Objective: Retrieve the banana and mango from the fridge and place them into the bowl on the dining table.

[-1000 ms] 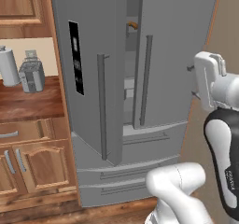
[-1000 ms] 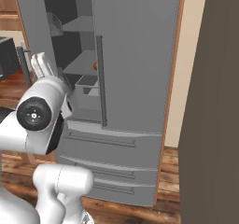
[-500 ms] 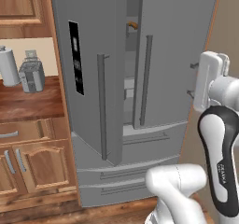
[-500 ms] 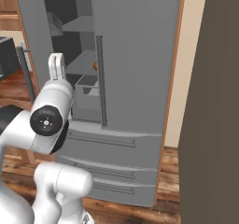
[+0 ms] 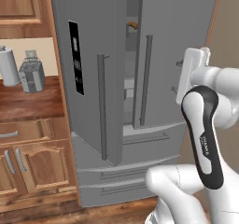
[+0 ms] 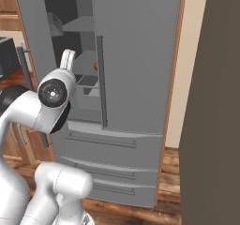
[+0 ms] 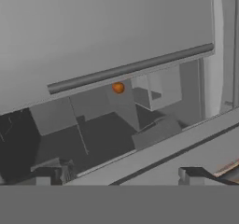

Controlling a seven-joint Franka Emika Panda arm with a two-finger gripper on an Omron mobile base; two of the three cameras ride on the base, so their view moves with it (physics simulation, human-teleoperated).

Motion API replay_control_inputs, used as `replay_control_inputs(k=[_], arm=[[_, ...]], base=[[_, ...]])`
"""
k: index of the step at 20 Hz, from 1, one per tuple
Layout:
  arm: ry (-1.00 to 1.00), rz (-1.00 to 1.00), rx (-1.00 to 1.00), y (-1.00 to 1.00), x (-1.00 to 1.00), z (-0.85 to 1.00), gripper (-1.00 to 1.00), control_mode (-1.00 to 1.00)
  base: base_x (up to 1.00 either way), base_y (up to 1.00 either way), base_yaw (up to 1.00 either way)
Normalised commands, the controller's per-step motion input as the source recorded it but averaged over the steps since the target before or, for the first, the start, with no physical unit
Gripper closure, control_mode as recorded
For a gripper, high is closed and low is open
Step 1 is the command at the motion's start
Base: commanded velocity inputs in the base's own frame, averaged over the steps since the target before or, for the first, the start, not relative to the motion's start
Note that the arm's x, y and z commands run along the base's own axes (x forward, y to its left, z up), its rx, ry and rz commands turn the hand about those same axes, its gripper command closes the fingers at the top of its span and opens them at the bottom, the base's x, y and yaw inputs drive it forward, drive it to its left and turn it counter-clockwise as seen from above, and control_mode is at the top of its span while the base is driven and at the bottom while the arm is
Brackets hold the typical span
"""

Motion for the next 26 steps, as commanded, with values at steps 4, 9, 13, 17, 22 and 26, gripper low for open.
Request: replay_control_inputs(k=[4, 9, 13, 17, 22, 26], arm=[[0.03, 0.09, 0.00, 0.35, 0.33, -0.18, -1.00, -1.00], [-0.01, 0.10, -0.02, 0.34, 0.23, -0.25, -1.00, -1.00], [0.00, 0.11, 0.00, 0.24, 0.45, -0.19, -1.00, -1.00], [-0.03, 0.12, 0.00, 0.21, 0.53, -0.04, -1.00, -1.00], [-0.07, 0.13, -0.05, 0.18, 0.47, 0.00, -1.00, -1.00], [-0.12, 0.12, -0.14, 0.28, 0.34, 0.00, -1.00, -1.00]], base=[[0.00, 0.00, 0.00], [0.00, 0.00, 0.00], [0.00, 0.00, 0.00], [0.00, 0.00, 0.00], [0.00, 0.00, 0.00], [0.00, 0.00, 0.00]])
